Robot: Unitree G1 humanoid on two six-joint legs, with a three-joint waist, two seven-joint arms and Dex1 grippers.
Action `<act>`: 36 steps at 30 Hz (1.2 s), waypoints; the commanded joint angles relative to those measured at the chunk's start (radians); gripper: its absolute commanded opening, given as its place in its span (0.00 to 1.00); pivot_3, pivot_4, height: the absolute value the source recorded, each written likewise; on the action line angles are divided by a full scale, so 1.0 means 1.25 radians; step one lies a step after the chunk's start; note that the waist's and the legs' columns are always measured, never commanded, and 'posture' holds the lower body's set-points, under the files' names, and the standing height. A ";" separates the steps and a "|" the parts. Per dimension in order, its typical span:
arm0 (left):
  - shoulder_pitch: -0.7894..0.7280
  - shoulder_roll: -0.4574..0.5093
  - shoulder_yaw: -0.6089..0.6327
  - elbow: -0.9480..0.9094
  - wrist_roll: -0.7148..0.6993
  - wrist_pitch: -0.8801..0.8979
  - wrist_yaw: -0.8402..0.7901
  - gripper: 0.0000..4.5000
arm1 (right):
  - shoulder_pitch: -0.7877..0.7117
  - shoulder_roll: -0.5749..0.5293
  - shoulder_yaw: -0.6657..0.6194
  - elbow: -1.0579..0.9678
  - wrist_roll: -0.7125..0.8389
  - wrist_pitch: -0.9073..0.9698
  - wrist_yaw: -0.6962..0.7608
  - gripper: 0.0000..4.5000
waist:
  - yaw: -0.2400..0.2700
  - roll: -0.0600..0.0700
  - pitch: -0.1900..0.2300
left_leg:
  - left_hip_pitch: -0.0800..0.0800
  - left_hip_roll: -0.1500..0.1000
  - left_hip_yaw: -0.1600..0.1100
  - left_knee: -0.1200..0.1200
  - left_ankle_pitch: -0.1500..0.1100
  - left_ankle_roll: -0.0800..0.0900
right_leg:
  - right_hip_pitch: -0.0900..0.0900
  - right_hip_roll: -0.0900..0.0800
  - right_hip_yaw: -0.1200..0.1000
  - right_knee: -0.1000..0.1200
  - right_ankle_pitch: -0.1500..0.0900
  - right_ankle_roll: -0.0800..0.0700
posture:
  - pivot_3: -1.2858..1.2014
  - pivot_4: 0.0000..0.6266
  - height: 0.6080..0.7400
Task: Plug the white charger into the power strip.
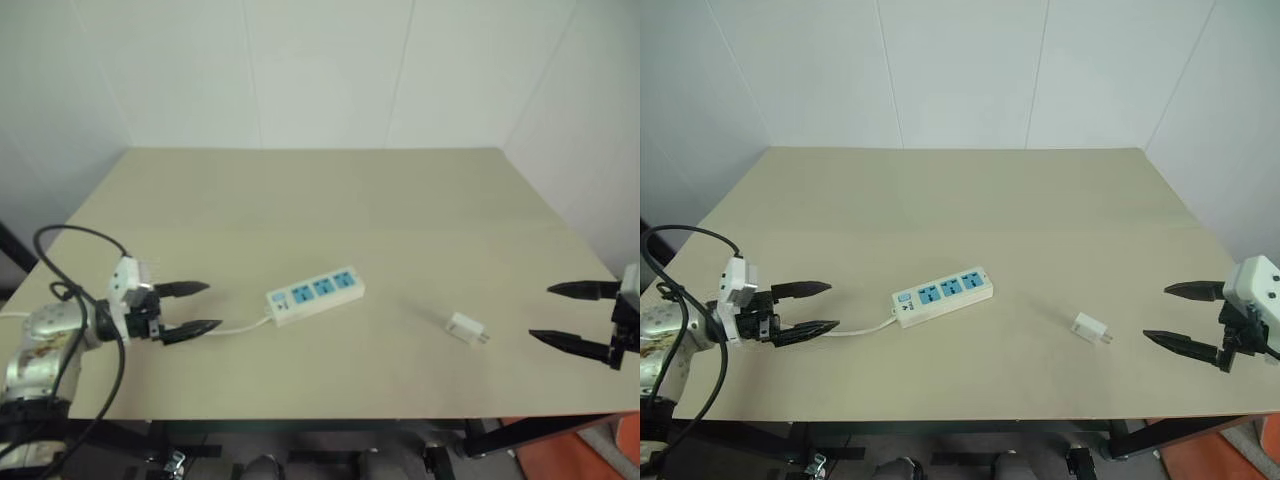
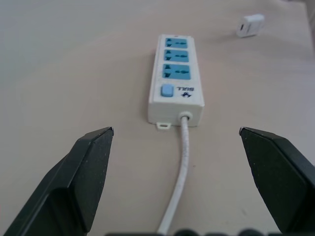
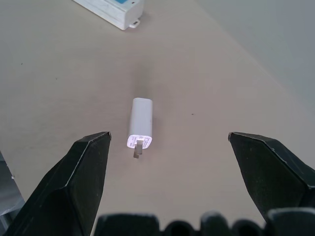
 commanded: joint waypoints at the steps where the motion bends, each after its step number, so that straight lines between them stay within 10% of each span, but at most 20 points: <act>1: -0.001 0.019 0.014 -0.032 -0.017 0.013 -0.013 1.00 | 0.003 -0.015 -0.016 -0.009 0.010 -0.021 0.013 1.00 | 0.000 0.000 0.000 | 0.000 0.000 0.000 0.000 0.000 0.000 | 0.000 0.000 0.000 0.000 0.000 0.000 | 0.52 0.24 1.00; 22: -0.025 -0.044 0.002 0.012 0.030 -0.124 0.028 1.00 | 0.008 0.003 -0.019 -0.006 -0.002 -0.060 -0.015 1.00 | 0.000 0.000 0.000 | 0.000 0.000 0.000 0.000 0.000 0.000 | 0.000 0.000 0.000 0.000 0.000 0.000 | 0.52 0.24 1.00; 36: -0.152 -0.266 -0.088 0.223 0.068 -0.306 -0.001 1.00 | 0.008 0.053 0.030 -0.169 0.030 -0.020 -0.088 1.00 | 0.002 0.000 0.000 | 0.001 -0.001 -0.001 0.001 0.000 0.000 | 0.003 0.000 0.001 0.000 0.000 0.001 | 0.52 0.24 1.00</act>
